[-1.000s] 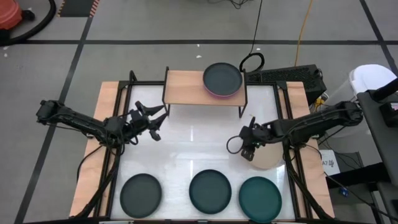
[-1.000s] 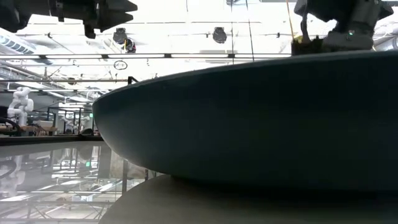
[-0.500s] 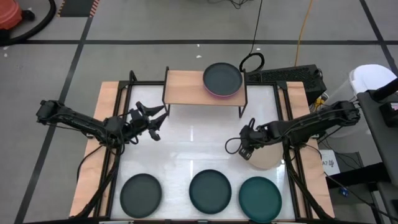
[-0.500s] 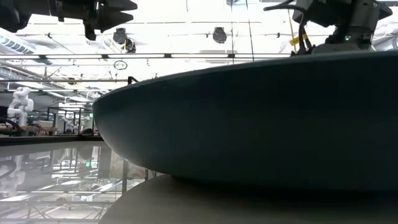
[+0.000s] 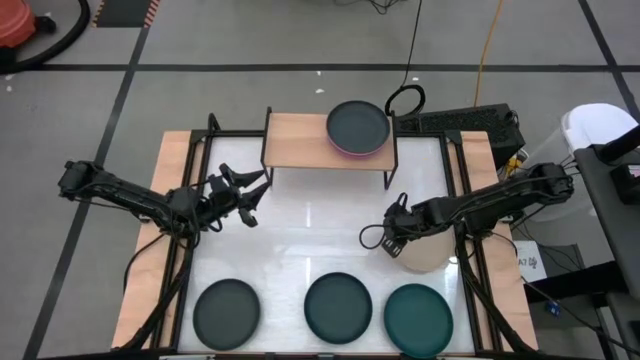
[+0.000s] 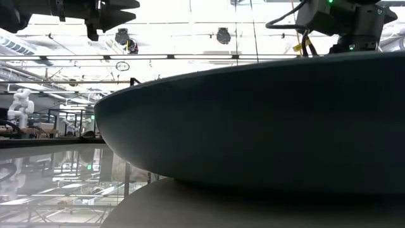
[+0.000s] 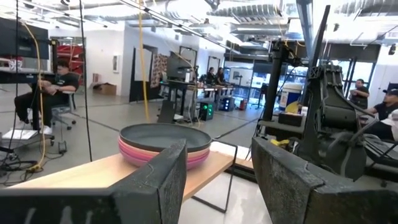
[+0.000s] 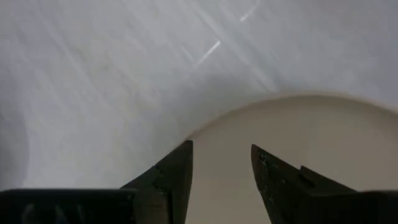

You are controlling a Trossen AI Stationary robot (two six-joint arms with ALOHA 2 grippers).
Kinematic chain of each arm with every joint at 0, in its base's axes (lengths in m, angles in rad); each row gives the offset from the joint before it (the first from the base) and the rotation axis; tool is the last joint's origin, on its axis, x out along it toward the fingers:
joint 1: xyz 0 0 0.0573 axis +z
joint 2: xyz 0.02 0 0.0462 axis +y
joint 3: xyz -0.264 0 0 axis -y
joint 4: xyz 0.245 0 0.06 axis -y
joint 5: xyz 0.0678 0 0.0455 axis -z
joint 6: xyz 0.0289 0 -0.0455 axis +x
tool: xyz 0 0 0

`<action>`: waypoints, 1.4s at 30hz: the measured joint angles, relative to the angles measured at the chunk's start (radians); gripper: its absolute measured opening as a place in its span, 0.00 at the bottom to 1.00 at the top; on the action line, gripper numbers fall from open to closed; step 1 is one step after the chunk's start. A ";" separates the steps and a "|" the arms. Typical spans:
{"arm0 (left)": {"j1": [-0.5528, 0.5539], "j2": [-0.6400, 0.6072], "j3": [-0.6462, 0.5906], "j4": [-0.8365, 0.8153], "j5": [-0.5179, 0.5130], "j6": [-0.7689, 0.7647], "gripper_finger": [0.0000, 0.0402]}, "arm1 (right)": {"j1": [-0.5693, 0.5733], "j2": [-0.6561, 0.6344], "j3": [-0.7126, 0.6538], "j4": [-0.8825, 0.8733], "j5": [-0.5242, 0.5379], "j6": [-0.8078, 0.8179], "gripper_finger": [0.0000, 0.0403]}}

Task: Place and stack plates onto a shelf
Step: Put the brown plate on the shelf

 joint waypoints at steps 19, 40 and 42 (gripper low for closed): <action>0.000 0.000 0.000 0.006 0.092 -0.039 0.46 | 0.046 0.095 0.000 0.068 -0.027 0.086 0.36; -0.080 0.000 0.000 0.005 0.101 -0.050 0.46 | 0.072 -0.133 -0.001 0.218 -0.059 -0.158 0.03; -0.084 0.000 0.000 0.005 0.101 -0.044 0.46 | 0.072 -0.183 -0.002 0.292 -0.081 -0.195 0.01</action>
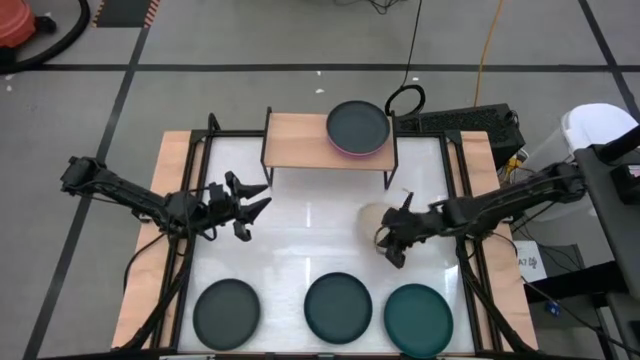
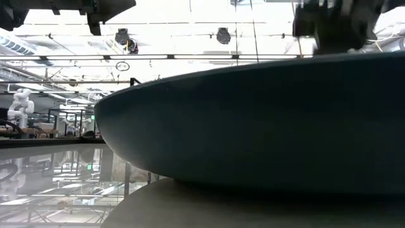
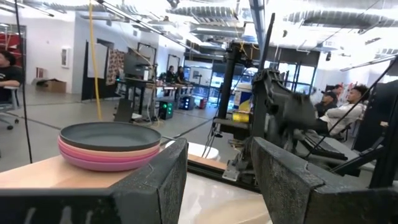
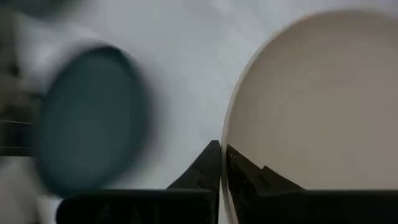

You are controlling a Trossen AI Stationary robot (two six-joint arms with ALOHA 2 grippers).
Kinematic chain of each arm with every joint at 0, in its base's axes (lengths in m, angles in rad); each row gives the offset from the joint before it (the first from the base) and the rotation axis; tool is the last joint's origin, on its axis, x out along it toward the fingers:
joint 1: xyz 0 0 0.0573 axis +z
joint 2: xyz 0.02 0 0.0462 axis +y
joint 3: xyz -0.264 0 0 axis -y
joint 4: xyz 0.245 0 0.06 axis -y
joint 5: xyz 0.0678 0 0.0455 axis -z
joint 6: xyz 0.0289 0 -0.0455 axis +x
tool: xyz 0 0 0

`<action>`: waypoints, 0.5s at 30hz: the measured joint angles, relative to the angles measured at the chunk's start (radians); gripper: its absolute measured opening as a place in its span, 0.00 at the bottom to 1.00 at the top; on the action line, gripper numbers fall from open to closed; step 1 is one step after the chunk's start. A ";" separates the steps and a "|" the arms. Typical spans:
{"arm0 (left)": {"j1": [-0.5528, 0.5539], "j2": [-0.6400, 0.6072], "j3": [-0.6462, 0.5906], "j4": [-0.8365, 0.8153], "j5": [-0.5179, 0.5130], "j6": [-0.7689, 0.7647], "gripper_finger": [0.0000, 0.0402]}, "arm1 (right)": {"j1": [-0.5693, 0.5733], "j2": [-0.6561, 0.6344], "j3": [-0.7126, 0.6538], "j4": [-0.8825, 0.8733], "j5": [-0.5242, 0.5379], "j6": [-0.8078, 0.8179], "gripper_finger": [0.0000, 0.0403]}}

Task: Place and stack plates onto a shelf
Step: Put the brown plate on the shelf

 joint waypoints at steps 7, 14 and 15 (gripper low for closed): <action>0.000 0.000 0.000 0.001 -0.001 0.020 0.46 | -0.015 -0.136 0.000 0.391 -0.002 -0.203 0.00; 0.017 0.000 0.000 0.026 -0.012 0.037 0.46 | -0.143 -0.135 0.013 0.799 -0.058 -0.408 0.00; 0.020 0.000 0.000 0.031 -0.012 0.042 0.46 | -0.175 -0.117 0.033 0.806 -0.095 -0.427 0.00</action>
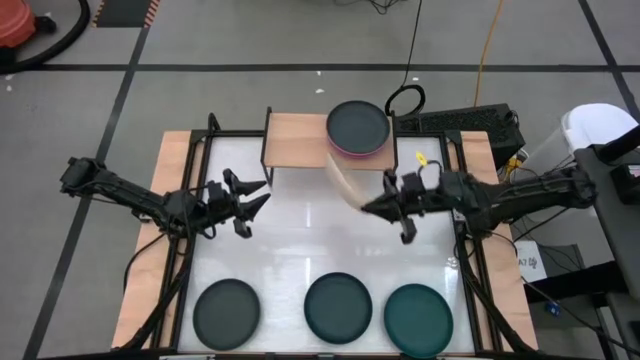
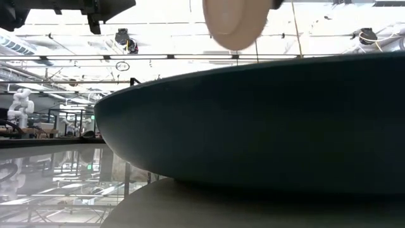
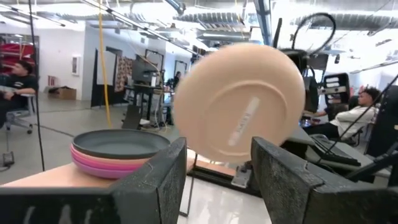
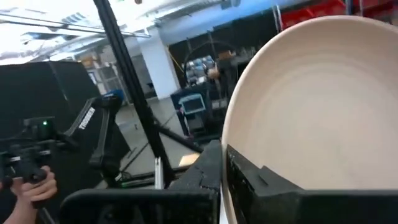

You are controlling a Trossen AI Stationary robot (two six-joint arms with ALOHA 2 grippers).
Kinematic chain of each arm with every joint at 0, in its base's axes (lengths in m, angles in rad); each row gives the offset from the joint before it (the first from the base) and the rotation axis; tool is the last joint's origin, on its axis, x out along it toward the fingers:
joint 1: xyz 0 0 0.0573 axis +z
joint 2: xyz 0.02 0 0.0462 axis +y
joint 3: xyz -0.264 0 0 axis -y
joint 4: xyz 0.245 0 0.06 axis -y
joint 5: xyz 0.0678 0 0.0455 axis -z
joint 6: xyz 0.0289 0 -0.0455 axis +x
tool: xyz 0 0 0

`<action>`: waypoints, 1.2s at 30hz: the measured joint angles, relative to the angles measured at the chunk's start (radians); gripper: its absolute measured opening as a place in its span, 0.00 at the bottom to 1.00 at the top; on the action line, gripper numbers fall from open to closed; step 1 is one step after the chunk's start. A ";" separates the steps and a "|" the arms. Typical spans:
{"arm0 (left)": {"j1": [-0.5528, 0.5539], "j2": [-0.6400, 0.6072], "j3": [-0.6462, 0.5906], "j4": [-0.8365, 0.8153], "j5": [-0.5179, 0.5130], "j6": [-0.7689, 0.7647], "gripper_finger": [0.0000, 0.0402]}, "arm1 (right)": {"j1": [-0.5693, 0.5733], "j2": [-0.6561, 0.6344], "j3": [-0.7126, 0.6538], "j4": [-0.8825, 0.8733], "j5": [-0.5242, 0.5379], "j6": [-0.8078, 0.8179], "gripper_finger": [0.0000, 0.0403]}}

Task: Place and stack plates onto a shelf
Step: Put the brown plate on the shelf

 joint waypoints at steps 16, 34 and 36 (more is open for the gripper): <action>-0.014 -0.048 0.000 0.018 -0.002 0.118 0.46 | -0.352 0.595 0.540 -0.077 -0.331 -0.370 0.00; -0.014 -0.047 0.000 0.016 -0.001 0.117 0.46 | -0.439 0.859 0.686 -0.397 -0.192 -0.654 0.00; -0.014 -0.047 0.000 0.016 -0.001 0.116 0.46 | -0.439 0.859 0.686 -0.414 -0.187 -0.653 0.00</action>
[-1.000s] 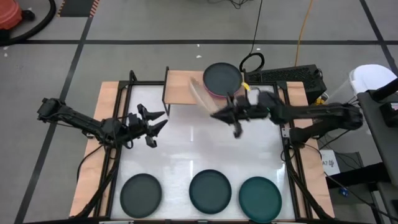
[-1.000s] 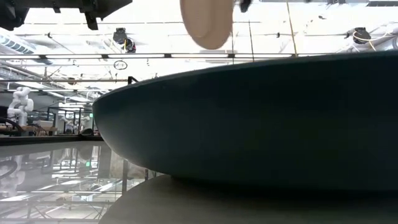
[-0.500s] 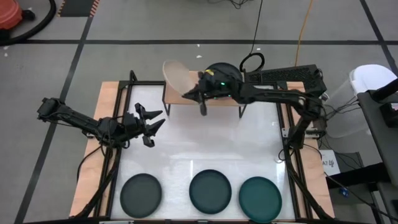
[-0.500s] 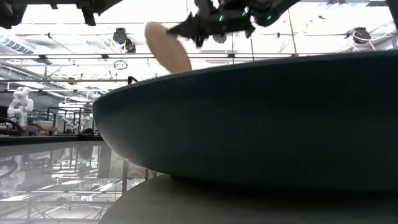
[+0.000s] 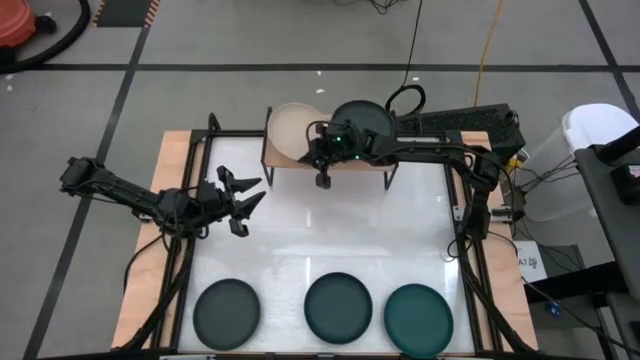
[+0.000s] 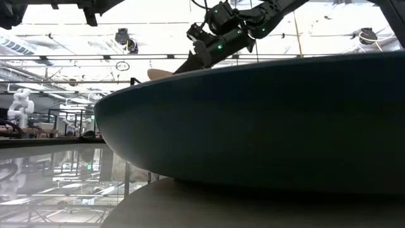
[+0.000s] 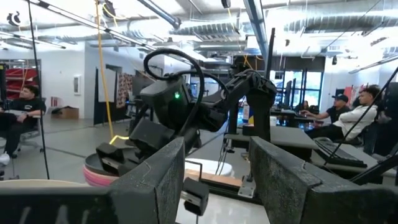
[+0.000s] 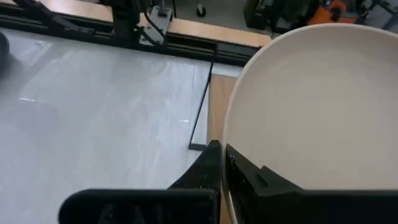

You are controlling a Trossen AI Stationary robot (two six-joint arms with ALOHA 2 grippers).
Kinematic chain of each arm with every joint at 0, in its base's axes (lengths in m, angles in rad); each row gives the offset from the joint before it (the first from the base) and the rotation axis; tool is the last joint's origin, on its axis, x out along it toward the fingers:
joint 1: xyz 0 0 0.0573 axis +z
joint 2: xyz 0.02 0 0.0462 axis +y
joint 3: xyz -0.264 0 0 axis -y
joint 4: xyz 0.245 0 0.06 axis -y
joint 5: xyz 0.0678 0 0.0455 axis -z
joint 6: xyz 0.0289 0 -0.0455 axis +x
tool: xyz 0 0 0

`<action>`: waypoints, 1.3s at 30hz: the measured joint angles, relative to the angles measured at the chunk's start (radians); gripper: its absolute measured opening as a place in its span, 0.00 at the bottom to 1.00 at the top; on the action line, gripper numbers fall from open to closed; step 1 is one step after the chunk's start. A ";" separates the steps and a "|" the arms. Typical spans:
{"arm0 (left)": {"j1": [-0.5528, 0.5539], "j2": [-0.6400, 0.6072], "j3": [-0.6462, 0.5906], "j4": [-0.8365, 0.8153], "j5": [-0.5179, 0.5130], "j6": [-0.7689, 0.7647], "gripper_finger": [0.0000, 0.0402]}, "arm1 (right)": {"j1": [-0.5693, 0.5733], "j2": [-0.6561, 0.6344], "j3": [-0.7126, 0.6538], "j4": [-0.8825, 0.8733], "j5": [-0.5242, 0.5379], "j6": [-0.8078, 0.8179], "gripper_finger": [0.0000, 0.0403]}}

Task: Place and stack plates onto a shelf
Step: Put the brown plate on the shelf, then stack the dark green plate on top of the brown plate on the shelf

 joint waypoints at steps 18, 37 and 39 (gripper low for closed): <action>0.000 0.000 0.000 -0.012 0.002 -0.011 0.46 | 0.026 -0.043 -0.001 0.041 0.024 0.095 0.30; -0.111 0.344 0.467 -0.885 0.097 -0.121 0.46 | 0.307 -0.770 -0.385 -0.015 0.028 0.132 0.31; -0.132 0.420 0.525 -0.910 0.139 -0.042 0.46 | 0.342 -0.842 -0.493 0.063 0.029 0.165 0.31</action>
